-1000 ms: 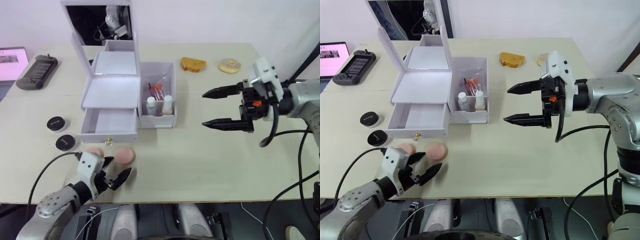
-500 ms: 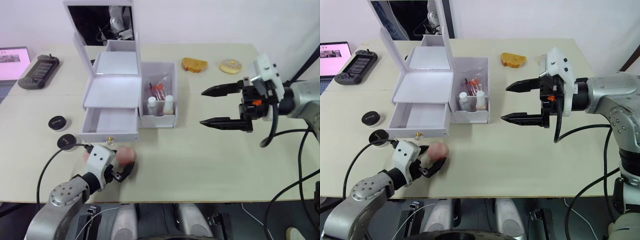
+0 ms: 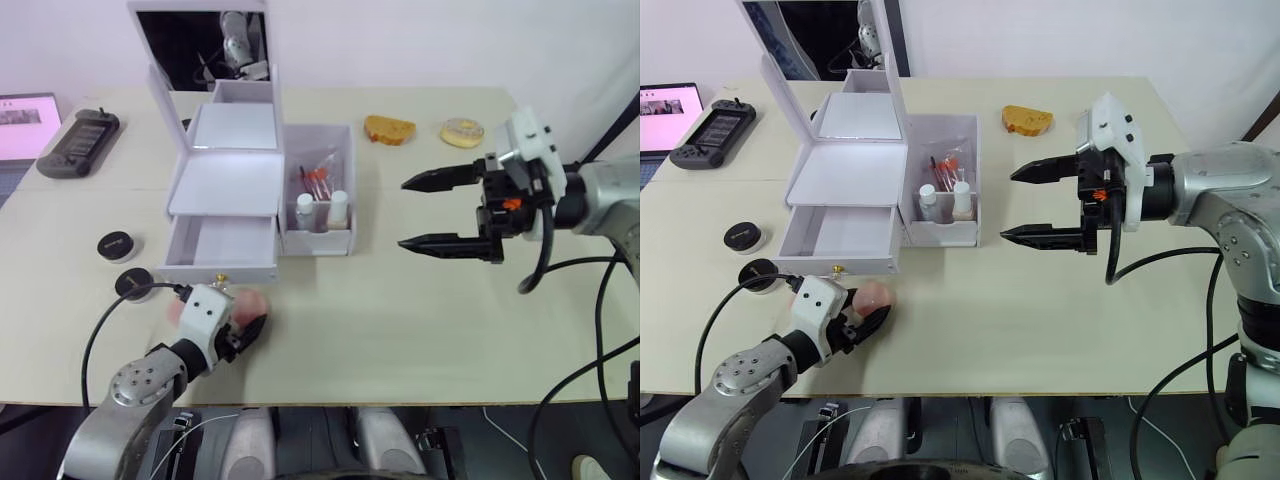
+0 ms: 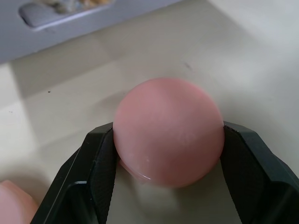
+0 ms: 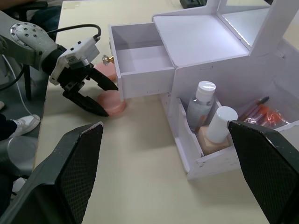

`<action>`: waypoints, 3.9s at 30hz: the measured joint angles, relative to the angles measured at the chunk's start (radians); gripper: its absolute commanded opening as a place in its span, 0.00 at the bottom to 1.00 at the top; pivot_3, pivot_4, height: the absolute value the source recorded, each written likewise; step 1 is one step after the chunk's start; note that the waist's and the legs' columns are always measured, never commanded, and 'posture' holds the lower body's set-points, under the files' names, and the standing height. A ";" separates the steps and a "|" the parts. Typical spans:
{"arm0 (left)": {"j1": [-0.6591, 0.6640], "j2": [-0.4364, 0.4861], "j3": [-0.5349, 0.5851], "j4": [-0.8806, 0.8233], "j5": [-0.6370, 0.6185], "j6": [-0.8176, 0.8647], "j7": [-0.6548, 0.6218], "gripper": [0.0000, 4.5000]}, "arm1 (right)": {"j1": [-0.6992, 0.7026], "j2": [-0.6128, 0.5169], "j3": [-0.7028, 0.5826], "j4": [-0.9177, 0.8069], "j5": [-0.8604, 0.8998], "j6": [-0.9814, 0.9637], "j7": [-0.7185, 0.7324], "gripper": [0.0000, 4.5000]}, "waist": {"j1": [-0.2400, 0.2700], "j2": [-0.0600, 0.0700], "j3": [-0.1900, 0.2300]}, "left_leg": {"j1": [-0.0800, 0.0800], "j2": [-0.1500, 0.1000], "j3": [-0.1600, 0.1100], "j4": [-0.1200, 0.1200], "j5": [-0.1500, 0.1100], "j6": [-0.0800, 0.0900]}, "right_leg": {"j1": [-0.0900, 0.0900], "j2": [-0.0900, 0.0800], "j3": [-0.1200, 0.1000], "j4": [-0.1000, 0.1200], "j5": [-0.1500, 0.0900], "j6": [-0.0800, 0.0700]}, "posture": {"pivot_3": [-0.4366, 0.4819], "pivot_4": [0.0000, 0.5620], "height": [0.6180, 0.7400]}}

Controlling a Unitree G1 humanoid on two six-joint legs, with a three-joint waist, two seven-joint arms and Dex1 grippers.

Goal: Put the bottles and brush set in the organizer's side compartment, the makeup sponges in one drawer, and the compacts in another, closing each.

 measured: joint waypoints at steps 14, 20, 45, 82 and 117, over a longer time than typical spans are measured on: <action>0.204 0.025 0.109 -0.117 -0.089 0.005 -0.068 0.59 | -0.030 0.023 0.060 0.012 -0.002 -0.021 0.029 1.00 | -0.008 0.000 0.000 | 0.000 0.000 0.001 -0.002 0.000 0.000 | -0.002 0.000 0.001 -0.001 0.000 0.000 | 0.48 0.27 1.00; 0.444 0.067 0.277 -0.155 -0.128 -0.118 -0.206 0.59 | -0.058 0.048 0.111 0.069 -0.016 -0.058 0.080 1.00 | -0.015 -0.001 0.001 | 0.000 0.000 0.001 -0.002 0.000 0.000 | -0.002 0.000 0.001 -0.002 0.000 0.000 | 0.48 0.27 1.00; -0.048 0.877 0.759 0.191 -0.899 0.034 -0.374 0.59 | -0.041 0.111 0.131 0.173 -0.114 -0.202 0.202 1.00 | -0.027 -0.001 0.003 | -0.004 0.001 0.004 -0.004 -0.001 0.000 | -0.007 0.000 0.001 -0.002 0.000 0.000 | 0.48 0.27 1.00; -0.414 0.702 0.310 0.342 -0.518 0.139 -0.448 1.00 | 0.017 0.040 0.031 0.007 0.006 -0.055 0.059 1.00 | -0.026 0.001 0.004 | -0.006 0.001 0.003 -0.002 0.000 0.000 | -0.009 0.001 0.001 0.002 0.000 0.002 | 0.48 0.27 1.00; 0.166 0.299 0.984 0.748 -0.288 -0.341 -0.682 1.00 | 0.175 0.087 -0.051 0.642 -0.268 -0.535 0.087 1.00 | -0.026 -0.003 0.002 | 0.000 0.001 0.004 -0.001 0.000 0.000 | -0.003 0.000 0.001 0.002 0.000 0.000 | 0.48 0.27 1.00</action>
